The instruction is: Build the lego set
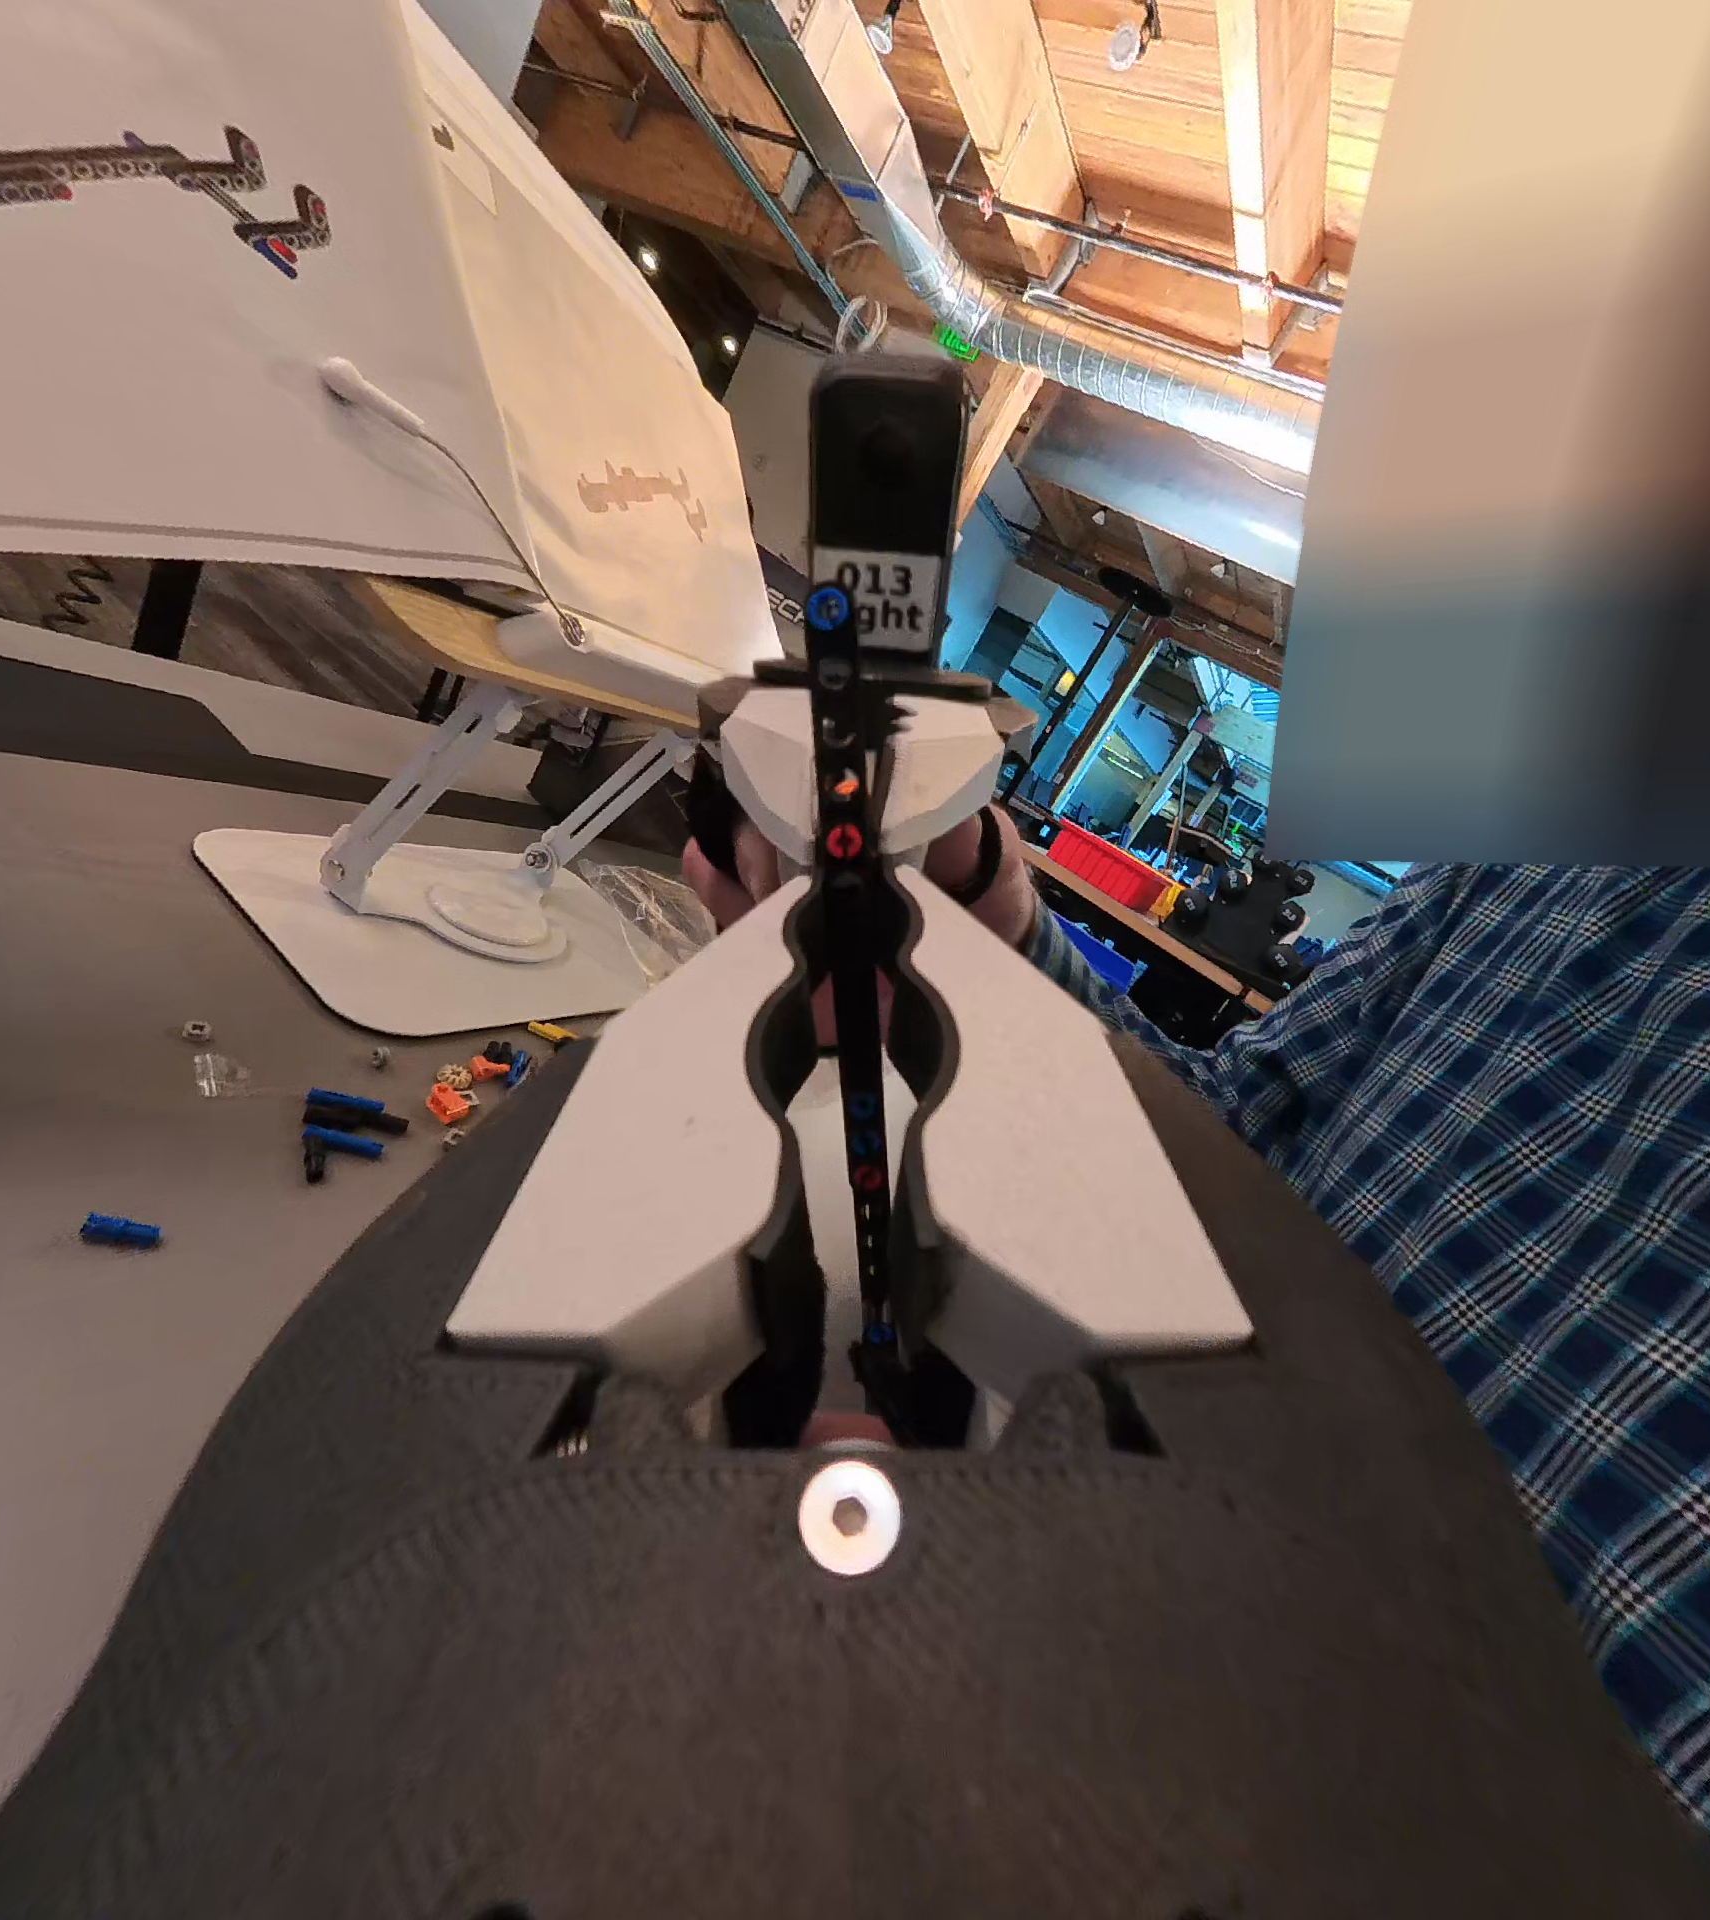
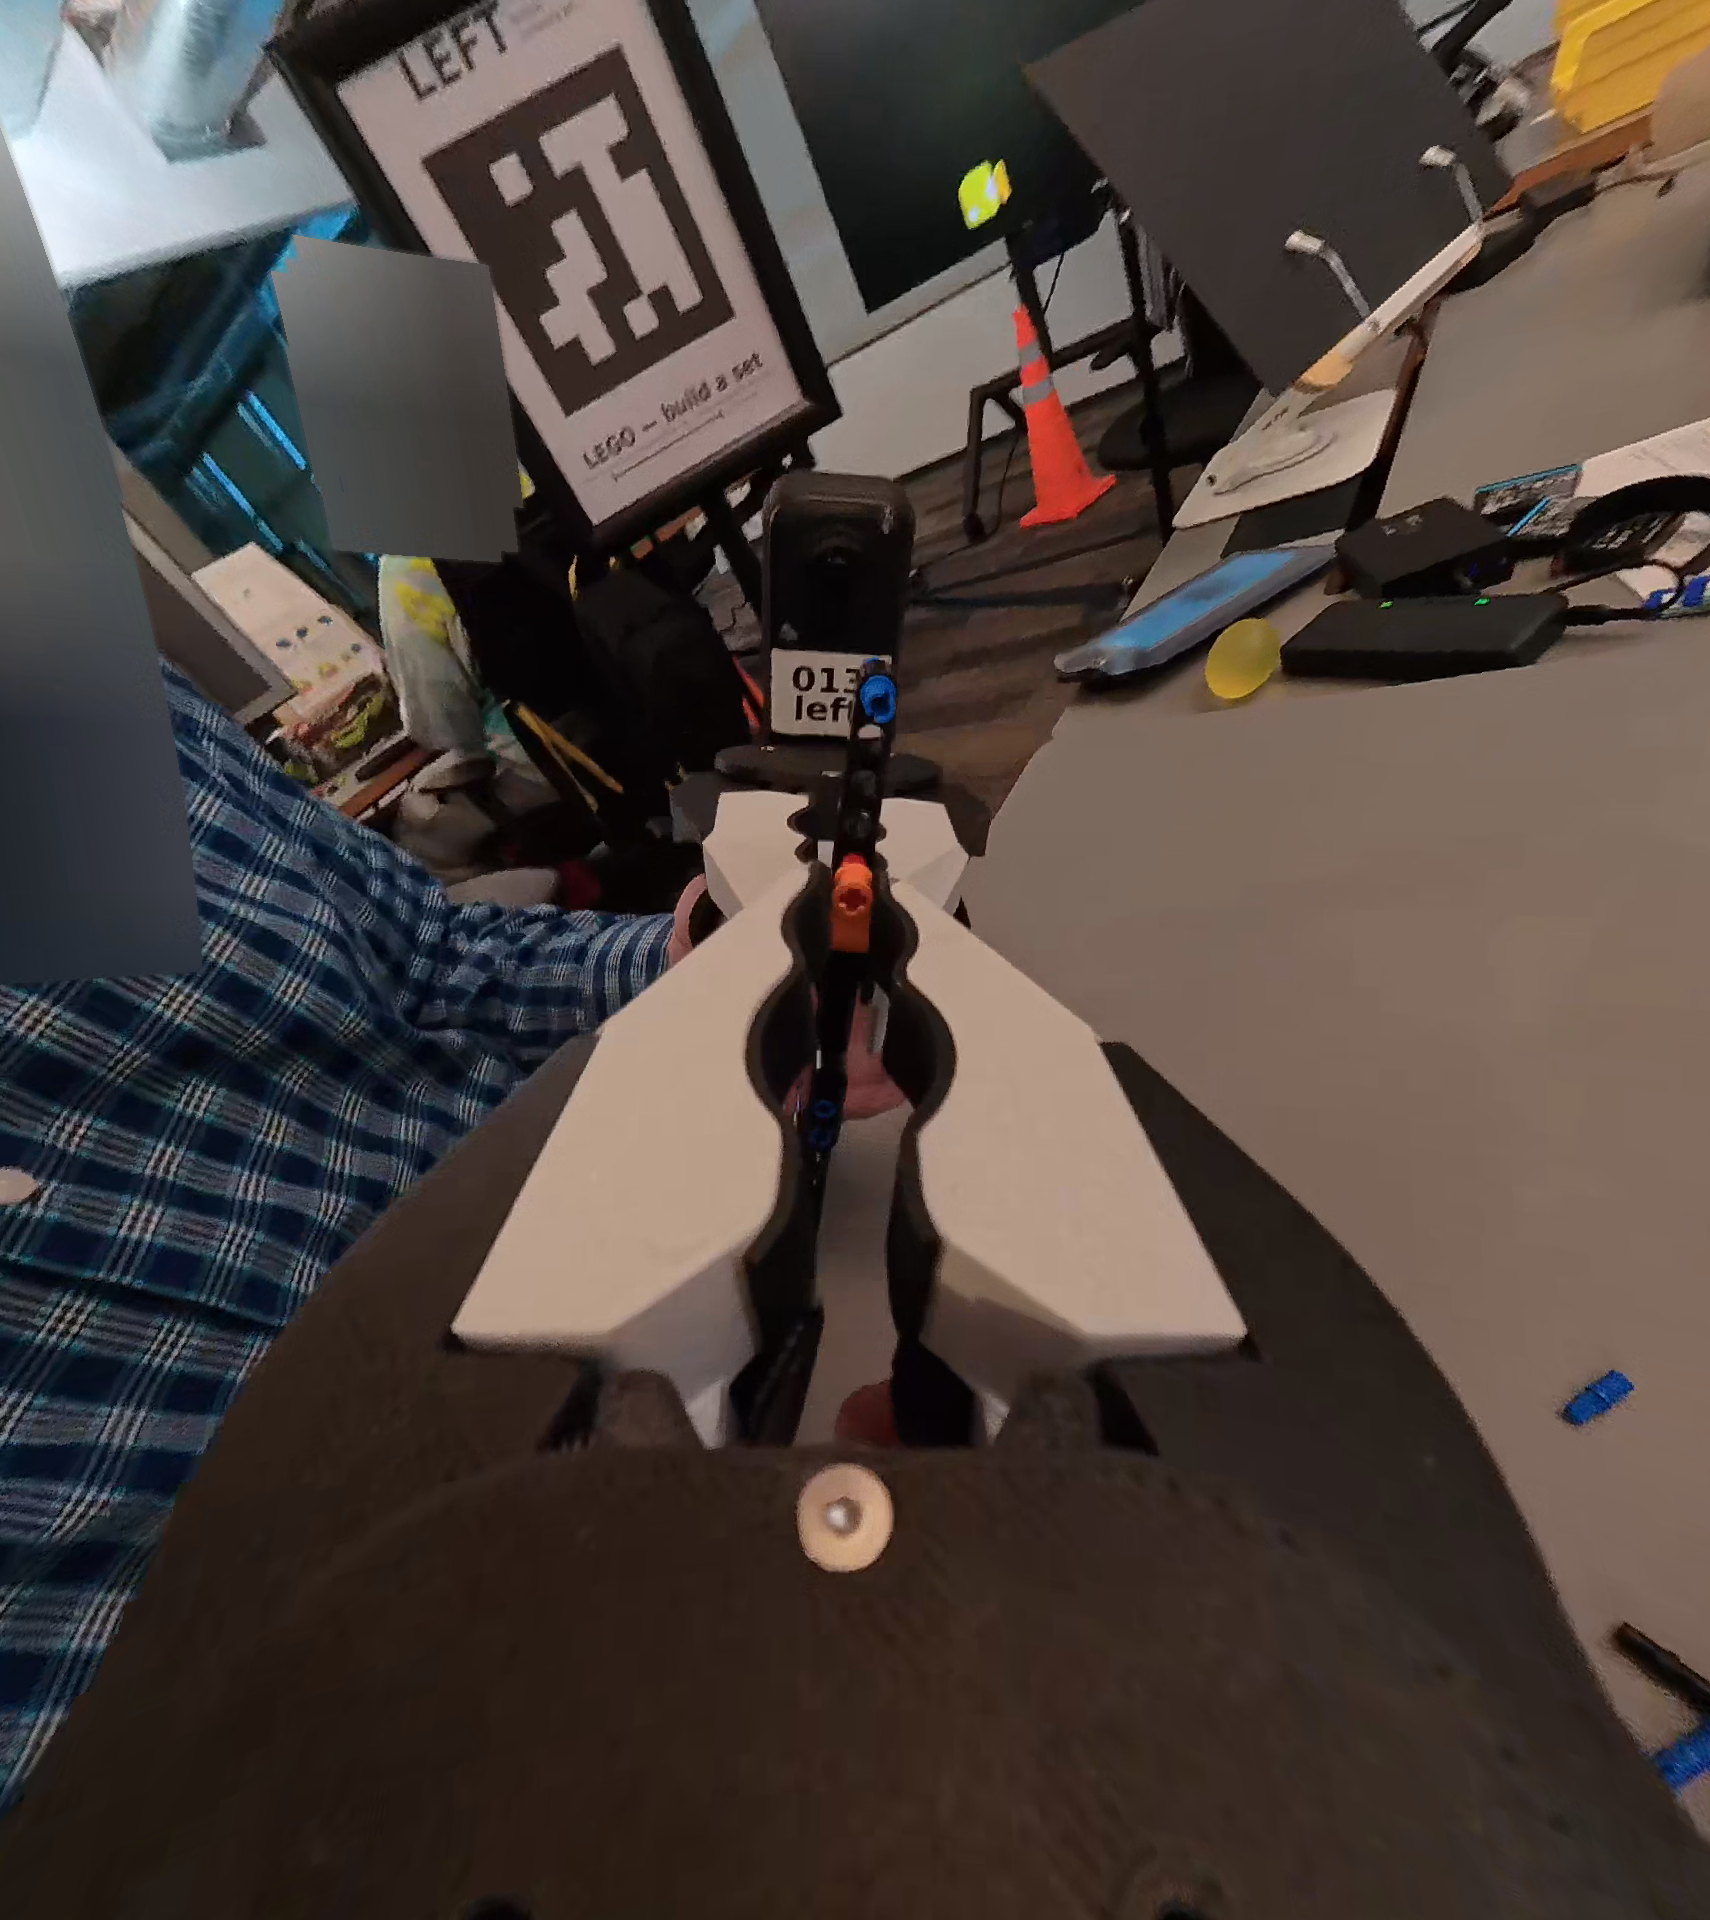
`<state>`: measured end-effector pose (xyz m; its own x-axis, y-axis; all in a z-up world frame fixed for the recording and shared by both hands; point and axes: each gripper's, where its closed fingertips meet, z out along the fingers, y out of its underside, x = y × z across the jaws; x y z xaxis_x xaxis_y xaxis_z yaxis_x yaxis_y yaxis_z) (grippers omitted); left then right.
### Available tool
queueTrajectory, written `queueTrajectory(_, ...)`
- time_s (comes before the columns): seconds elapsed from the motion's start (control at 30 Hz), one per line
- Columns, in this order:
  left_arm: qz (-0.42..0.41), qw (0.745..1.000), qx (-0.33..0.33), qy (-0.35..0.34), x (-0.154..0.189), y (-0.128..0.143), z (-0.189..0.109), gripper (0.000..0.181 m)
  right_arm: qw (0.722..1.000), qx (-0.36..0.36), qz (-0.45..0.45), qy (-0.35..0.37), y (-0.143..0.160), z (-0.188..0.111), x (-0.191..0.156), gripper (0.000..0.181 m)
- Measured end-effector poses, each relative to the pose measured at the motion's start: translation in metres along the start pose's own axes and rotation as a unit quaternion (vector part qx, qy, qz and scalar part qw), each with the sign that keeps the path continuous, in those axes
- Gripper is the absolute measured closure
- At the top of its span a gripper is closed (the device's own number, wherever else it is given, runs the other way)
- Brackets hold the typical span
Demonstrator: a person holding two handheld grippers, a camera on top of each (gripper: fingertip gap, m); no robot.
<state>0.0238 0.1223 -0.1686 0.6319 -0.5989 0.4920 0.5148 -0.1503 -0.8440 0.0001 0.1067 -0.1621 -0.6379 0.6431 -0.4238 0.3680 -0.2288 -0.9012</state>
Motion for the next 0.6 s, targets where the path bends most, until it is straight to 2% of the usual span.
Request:
queueTrajectory(0.13,0.003,1.000,-0.003,-0.004,0.000,0.000,-0.002,0.175,0.998,0.054,0.004,0.040,-0.001,0.001,0.000,0.177)
queueTrajectory(0.27,0.003,1.000,-0.027,0.008,0.005,0.012,0.001,0.175,0.999,0.033,0.004,0.025,0.008,-0.012,-0.005,0.177)
queueTrajectory(0.33,-0.036,0.997,0.061,-0.019,-0.016,-0.024,-0.035,0.176,0.996,0.075,0.009,0.041,-0.013,-0.049,0.000,0.178)
queueTrajectory(0.37,-0.015,0.998,0.054,-0.037,-0.020,-0.027,-0.046,0.176,0.996,0.052,-0.006,0.070,-0.009,-0.059,0.007,0.177)
queueTrajectory(0.43,0.021,0.999,-0.013,-0.034,-0.005,-0.007,-0.026,0.176,0.997,-0.004,-0.028,0.074,0.005,-0.044,0.004,0.177)
queueTrajectory(0.5,0.004,1.000,-0.013,-0.028,-0.004,-0.003,-0.012,0.176,0.996,-0.013,-0.040,0.073,0.005,-0.034,0.002,0.176)
queueTrajectory(0.6,-0.019,1.000,-0.007,-0.010,-0.006,-0.004,-0.013,0.176,0.998,0.014,-0.020,0.057,0.005,-0.033,0.002,0.177)
